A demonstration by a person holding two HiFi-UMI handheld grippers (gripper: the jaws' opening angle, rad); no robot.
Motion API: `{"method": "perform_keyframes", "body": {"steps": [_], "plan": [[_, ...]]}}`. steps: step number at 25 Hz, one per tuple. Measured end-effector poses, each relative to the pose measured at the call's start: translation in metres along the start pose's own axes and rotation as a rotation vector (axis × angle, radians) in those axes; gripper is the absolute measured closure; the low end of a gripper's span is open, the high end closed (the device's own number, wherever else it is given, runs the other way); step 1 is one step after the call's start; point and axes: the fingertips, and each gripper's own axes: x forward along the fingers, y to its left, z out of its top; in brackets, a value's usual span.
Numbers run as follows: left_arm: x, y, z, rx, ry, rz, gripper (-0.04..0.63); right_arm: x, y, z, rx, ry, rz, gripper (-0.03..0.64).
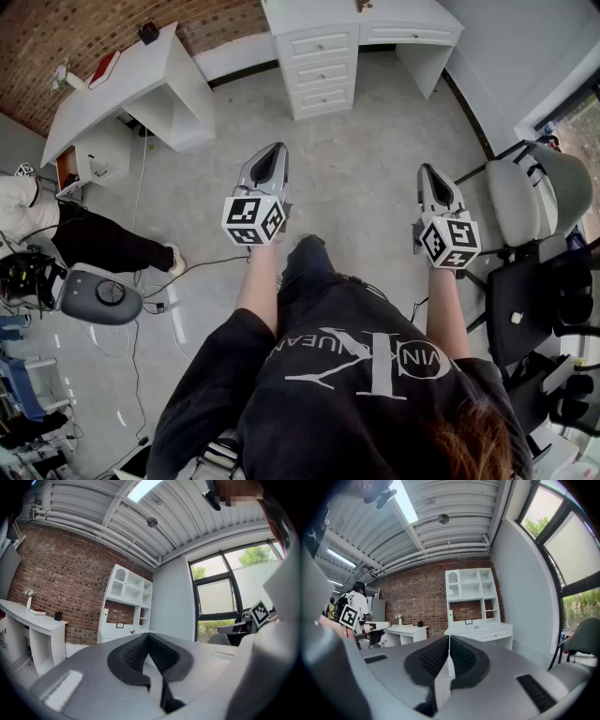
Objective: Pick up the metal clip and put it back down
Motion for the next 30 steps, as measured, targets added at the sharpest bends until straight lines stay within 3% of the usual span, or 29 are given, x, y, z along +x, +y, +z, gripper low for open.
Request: {"method": "perform_keyframes", "body": {"steps": [12, 18, 30], "plan": [[0.04, 0.033, -0.019, -0.016, 0.047, 0.009, 0.584, 0.05, -0.031, -0.011, 0.023, 0.022, -0.04, 0.6], [0.096, 0.061, -0.028, -0.032, 0.058, 0.004, 0.584, 0.099, -0.06, -0.021, 0.029, 0.055, -0.066, 0.6], [0.216, 0.114, -0.024, -0.037, 0.06, -0.079, 0.584, 0.203, -0.103, -0.02, 0.077, 0.057, -0.144, 0.598]]}}
